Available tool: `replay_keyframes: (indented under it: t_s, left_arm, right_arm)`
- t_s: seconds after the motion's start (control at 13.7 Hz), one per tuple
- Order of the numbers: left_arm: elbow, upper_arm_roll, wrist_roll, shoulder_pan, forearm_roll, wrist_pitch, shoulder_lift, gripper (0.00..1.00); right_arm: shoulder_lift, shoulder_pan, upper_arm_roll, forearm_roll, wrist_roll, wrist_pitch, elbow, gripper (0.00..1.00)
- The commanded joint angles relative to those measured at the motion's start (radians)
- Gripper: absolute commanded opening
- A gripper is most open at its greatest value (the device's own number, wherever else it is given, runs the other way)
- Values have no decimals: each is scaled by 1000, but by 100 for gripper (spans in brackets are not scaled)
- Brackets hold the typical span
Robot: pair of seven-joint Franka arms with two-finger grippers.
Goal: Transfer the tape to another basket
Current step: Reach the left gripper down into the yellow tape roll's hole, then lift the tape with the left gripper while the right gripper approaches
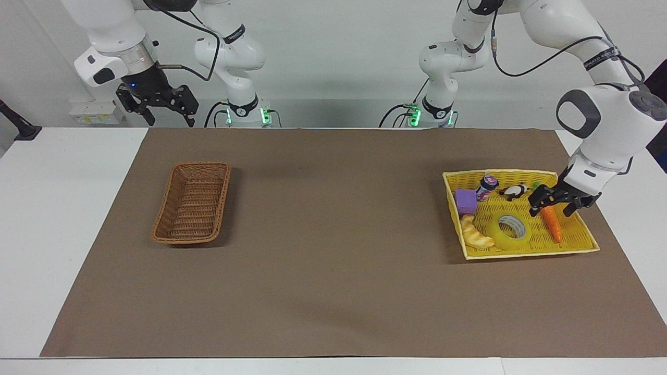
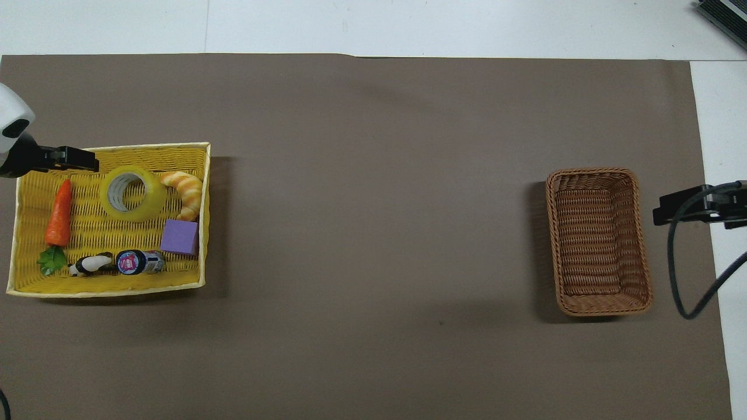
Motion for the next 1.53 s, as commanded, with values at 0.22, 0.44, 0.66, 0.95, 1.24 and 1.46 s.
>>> replay_keyframes:
  t_s: [0.22,0.44,0.66,0.95,1.24,1.46]
  left_arm:
    - [-127,-5,80,32,-35,136,6,100]
    - [-175,-5,98,34,-36,188,20,98]
    - [-200,-5,103,38,-35,223,41,96]
    - [-220,-5,103,35,-35,228,43,87]
    - [-211,-5,104,28,-36,234,49,41]
    - [-210,-5,106,28,-36,248,49,0]
  right_arm:
    - [-50,16,8,20,5,54,-84,100]
    - [-51,30,10,38,3,89,-110,100]
    - [-54,32,10,44,-1,98,-128,100]
    - [-56,41,11,96,0,106,-140,100]
    - [-48,51,11,182,-32,107,-145,100]
    - [-48,74,10,276,-24,175,-177,100]
